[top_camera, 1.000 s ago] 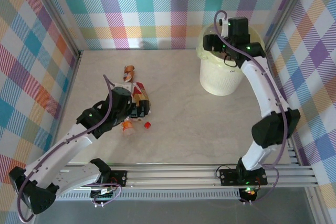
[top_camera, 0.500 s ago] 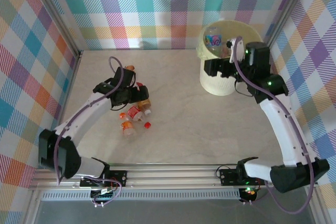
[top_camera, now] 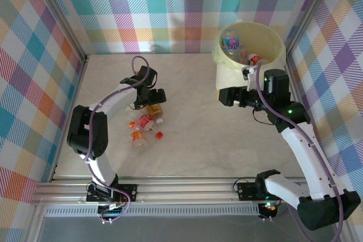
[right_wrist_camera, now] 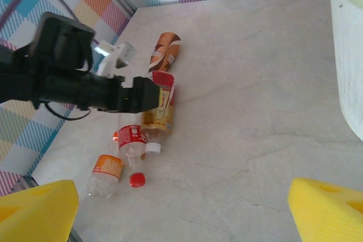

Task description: Put the plastic bottles in the bin

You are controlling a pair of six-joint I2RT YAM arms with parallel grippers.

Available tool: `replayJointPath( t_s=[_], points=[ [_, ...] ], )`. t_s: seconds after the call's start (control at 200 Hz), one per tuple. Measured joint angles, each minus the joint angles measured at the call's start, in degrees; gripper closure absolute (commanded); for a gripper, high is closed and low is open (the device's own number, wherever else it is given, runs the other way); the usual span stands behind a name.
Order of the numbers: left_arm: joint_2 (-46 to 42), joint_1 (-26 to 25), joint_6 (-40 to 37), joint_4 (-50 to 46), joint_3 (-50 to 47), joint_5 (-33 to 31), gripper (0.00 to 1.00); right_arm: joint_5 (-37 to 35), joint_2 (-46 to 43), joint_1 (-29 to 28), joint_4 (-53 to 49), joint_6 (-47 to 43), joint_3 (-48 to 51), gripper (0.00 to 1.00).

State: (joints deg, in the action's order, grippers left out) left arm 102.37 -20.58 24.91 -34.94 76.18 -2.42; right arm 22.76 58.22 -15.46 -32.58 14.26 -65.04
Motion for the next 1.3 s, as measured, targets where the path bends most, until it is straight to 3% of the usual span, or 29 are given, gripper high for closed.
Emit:
replayJointPath(
  t_s=[0.485,0.685,0.745,1.05,1.3],
  points=[
    [7.45,0.22,0.90,1.97,1.33,-1.95,0.09,1.16,-1.44,0.00,0.20,1.16,3.48,0.05],
    [8.28,0.87,1.29,4.35,1.33,-0.92,0.21,2.01,-1.51,0.00,0.44,1.90,3.87,0.05],
    [8.28,1.03,1.18,5.40,1.33,-0.09,0.26,2.71,-1.51,0.00,0.66,2.54,4.61,0.05],
    [5.75,1.01,1.22,10.16,-0.85,6.91,0.27,9.94,-0.13,-0.87,3.61,7.58,8.96,0.06],
    [-0.57,-0.39,5.68,13.77,-1.81,14.56,0.27,12.87,4.87,-5.86,9.55,11.58,12.31,0.06]
  ],
)
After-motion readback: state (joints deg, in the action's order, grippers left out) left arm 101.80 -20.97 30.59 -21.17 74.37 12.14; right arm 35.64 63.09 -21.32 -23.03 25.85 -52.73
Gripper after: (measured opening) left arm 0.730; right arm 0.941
